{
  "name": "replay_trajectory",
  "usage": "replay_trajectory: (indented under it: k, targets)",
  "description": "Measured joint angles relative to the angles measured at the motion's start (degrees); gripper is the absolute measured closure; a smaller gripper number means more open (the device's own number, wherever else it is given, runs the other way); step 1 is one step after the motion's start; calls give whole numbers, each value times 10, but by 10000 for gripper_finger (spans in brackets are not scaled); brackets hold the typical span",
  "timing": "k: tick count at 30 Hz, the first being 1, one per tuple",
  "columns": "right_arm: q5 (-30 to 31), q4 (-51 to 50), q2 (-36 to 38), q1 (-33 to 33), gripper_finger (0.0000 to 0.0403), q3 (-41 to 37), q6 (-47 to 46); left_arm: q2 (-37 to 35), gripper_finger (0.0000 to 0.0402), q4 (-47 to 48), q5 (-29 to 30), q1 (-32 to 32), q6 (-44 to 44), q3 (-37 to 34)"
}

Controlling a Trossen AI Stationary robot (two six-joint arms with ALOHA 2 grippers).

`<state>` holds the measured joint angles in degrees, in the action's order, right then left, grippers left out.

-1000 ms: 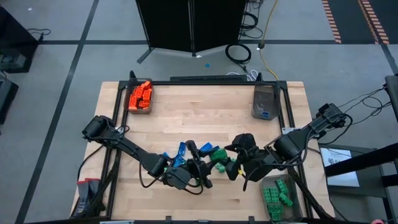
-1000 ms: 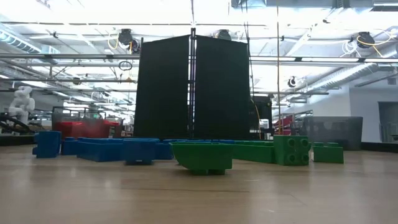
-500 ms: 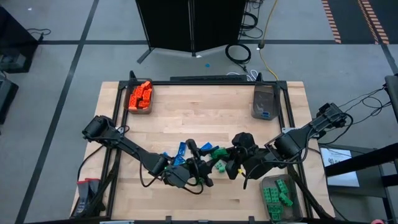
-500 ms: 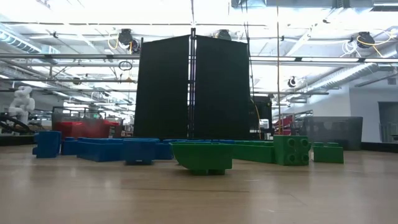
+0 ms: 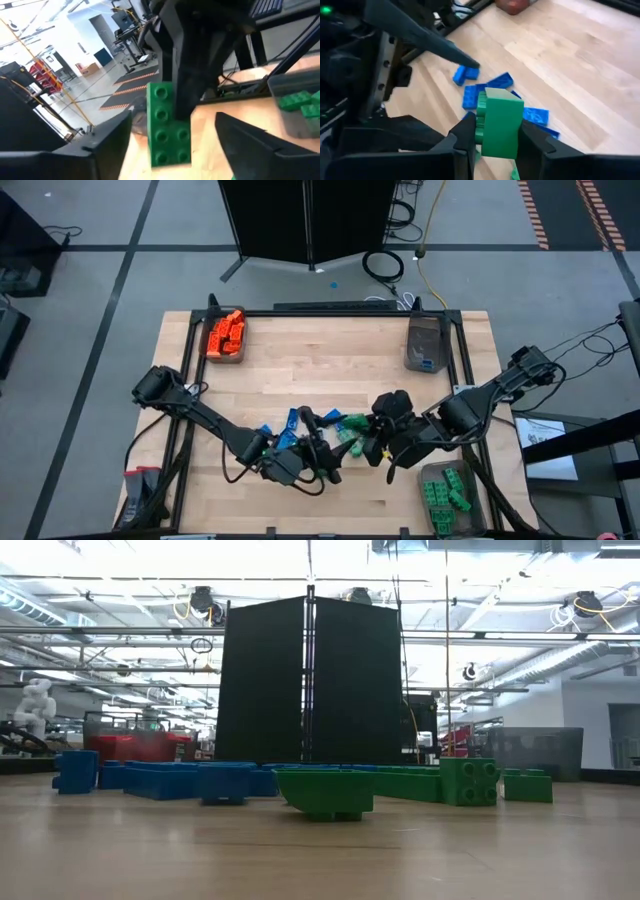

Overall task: Sort blocks
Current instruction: Put the green game piece into the bottom right black bin

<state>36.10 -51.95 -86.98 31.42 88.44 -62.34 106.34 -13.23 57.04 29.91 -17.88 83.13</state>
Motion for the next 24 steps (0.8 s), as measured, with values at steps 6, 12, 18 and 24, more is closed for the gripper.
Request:
replay_trajectory:
  k: [6, 12, 18, 24]
  targets:
    - [-12, -121, 2, 26, 321, 1, -97, 0, 93, 123, 8, 15, 67, 0]
    - [-181, -298, -1, 121, 321, 1, -247, 0, 108, 257, -4, 30, 188, 0]
    - [-313, -357, -5, 261, 321, 1, -431, 0, 109, 325, -63, 29, 289, 0]
    - [-342, -308, -9, 350, 321, 1, -550, 0, 109, 327, -156, 4, 326, 0]
